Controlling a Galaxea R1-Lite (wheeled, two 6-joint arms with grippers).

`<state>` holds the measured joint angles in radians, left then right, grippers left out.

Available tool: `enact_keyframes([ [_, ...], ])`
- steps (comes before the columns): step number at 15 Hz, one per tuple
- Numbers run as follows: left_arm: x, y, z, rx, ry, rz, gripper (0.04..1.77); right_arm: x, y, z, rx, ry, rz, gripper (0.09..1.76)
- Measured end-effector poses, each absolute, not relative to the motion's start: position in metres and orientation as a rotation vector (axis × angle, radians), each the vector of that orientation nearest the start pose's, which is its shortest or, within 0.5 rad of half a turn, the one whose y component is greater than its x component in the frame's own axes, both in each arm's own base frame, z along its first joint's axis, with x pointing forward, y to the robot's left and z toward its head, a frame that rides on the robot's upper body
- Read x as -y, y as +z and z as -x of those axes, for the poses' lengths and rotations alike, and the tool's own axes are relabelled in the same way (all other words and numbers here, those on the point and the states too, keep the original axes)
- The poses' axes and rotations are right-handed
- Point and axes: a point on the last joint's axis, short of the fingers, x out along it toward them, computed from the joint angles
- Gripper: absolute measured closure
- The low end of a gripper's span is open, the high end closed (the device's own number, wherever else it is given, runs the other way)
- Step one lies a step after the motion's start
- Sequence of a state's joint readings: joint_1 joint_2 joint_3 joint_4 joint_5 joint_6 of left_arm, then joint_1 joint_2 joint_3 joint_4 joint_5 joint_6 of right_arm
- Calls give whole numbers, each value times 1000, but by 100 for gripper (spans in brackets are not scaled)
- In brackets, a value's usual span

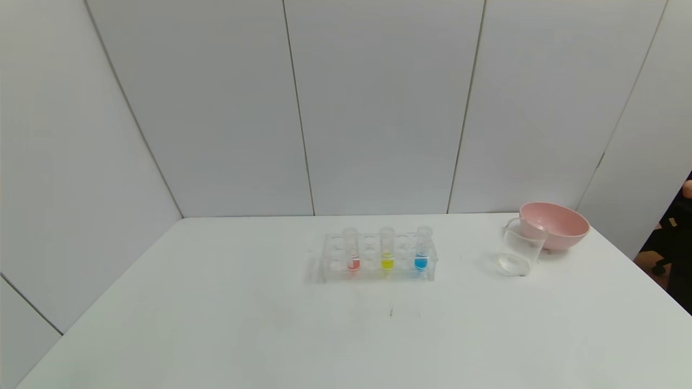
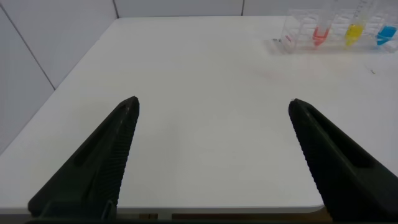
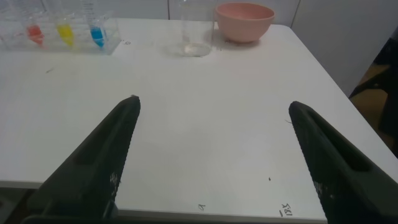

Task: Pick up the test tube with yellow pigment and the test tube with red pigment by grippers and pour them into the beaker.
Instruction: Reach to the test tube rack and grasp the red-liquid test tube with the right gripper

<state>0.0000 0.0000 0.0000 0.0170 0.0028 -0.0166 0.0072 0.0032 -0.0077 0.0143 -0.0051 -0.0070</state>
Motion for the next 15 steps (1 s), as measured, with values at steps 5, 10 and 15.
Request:
enact_keyframes([
  [5,0,74,23,-17,3,16,9,0,76,23,-1,6,7,14],
  [10,0,74,23,-17,3,17,9,0,76,23,-1,6,7,14],
  [15,0,74,23,-17,3,17,9,0,76,23,1,6,3,14],
])
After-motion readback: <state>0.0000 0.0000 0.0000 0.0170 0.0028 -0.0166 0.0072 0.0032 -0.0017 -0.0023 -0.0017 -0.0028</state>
